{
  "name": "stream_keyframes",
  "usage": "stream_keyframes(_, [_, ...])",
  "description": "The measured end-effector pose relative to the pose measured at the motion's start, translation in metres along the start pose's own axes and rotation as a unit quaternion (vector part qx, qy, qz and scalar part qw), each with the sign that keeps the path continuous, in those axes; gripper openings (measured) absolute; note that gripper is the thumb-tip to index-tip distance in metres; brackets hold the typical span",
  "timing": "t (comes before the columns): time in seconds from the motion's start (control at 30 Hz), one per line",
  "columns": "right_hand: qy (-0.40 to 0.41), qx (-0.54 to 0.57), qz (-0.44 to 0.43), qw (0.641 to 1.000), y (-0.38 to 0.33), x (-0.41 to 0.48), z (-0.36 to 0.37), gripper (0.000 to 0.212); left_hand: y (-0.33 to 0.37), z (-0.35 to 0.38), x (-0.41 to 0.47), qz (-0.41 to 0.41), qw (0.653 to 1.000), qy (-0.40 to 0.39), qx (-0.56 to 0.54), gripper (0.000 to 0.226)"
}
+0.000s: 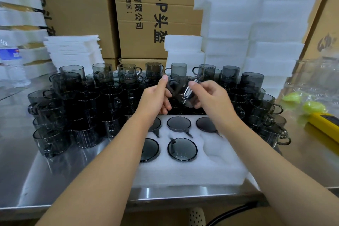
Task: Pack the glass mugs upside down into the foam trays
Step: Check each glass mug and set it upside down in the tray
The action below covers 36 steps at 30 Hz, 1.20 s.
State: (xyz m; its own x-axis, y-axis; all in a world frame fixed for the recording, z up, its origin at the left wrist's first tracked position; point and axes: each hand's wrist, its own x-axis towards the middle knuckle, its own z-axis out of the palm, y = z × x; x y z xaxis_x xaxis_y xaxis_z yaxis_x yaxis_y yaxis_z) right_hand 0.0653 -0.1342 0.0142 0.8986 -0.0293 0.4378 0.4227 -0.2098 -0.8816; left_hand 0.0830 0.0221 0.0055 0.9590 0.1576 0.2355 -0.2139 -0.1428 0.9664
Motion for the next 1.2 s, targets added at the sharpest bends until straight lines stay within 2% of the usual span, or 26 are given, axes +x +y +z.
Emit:
stream_keyframes(0.07, [0.023, 0.034, 0.02, 0.999, -0.002, -0.014, -0.021, 0.047, -0.001, 0.002, 0.001, -0.012, 0.999, -0.032, 0.019, 0.056])
stream_keyframes(0.13, [0.023, 0.02, 0.016, 0.999, -0.002, -0.037, -0.041, 0.046, -0.001, 0.003, 0.003, -0.021, 0.998, -0.043, 0.033, 0.055])
stream_keyframes(0.23, [-0.006, -0.052, 0.003, 0.999, 0.001, -0.069, -0.059, 0.041, -0.002, 0.004, 0.004, -0.026, 0.998, -0.04, 0.041, 0.053])
stream_keyframes(0.37, [-0.071, -0.176, -0.037, 0.981, -0.003, -0.088, -0.065, 0.066, -0.001, 0.004, 0.003, -0.021, 0.998, -0.032, 0.045, 0.05])
stream_keyframes(0.53, [-0.097, -0.276, -0.086, 0.952, -0.008, -0.097, -0.061, 0.057, 0.0, 0.004, 0.001, -0.018, 0.998, -0.03, 0.045, 0.047])
stream_keyframes(0.63, [-0.094, -0.289, -0.075, 0.95, -0.007, -0.097, -0.06, 0.057, 0.0, 0.004, 0.001, -0.018, 0.998, -0.032, 0.046, 0.046])
stream_keyframes(0.77, [-0.131, -0.305, -0.047, 0.942, -0.001, -0.096, -0.059, 0.061, 0.001, 0.004, 0.0, -0.018, 0.998, -0.033, 0.048, 0.045])
stream_keyframes(1.0, [-0.155, -0.311, -0.036, 0.937, -0.001, -0.096, -0.062, 0.091, 0.001, 0.004, 0.001, -0.021, 0.998, -0.035, 0.057, 0.044])
stream_keyframes(1.2, [-0.089, -0.263, -0.046, 0.96, 0.008, -0.102, -0.056, 0.078, 0.0, 0.004, 0.002, -0.022, 0.997, -0.032, 0.063, 0.044])
